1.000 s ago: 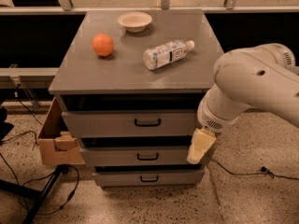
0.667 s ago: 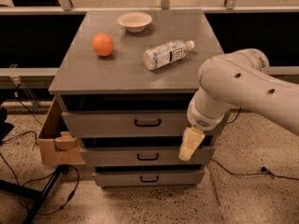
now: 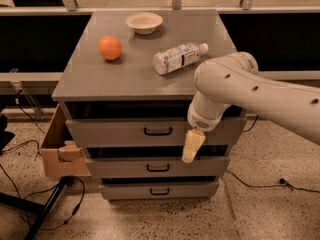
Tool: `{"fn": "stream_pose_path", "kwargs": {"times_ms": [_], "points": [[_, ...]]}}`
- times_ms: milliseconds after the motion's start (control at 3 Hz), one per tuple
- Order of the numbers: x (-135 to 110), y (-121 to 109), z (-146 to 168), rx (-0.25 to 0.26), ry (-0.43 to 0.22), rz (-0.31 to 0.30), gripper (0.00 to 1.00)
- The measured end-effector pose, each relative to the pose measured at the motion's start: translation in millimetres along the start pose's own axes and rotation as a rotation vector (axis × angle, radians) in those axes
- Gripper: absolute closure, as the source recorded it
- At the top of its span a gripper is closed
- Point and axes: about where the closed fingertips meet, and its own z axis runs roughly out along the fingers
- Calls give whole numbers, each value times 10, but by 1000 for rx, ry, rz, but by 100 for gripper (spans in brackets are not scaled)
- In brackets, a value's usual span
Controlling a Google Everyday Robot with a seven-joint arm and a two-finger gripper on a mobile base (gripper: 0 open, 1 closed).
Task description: Open top drawer
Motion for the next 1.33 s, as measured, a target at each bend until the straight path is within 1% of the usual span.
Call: {"fn": "stream_pose_path", "kwargs": {"times_ms": [333,667,1000,1333], "points": [[-74,-42,179,-26,20,-33,0],[-132,-23,334,-70,20,-57,18],[-1,100,291,-105,38,-72,42],[166,242,183,-125,60,-65,64]]}}
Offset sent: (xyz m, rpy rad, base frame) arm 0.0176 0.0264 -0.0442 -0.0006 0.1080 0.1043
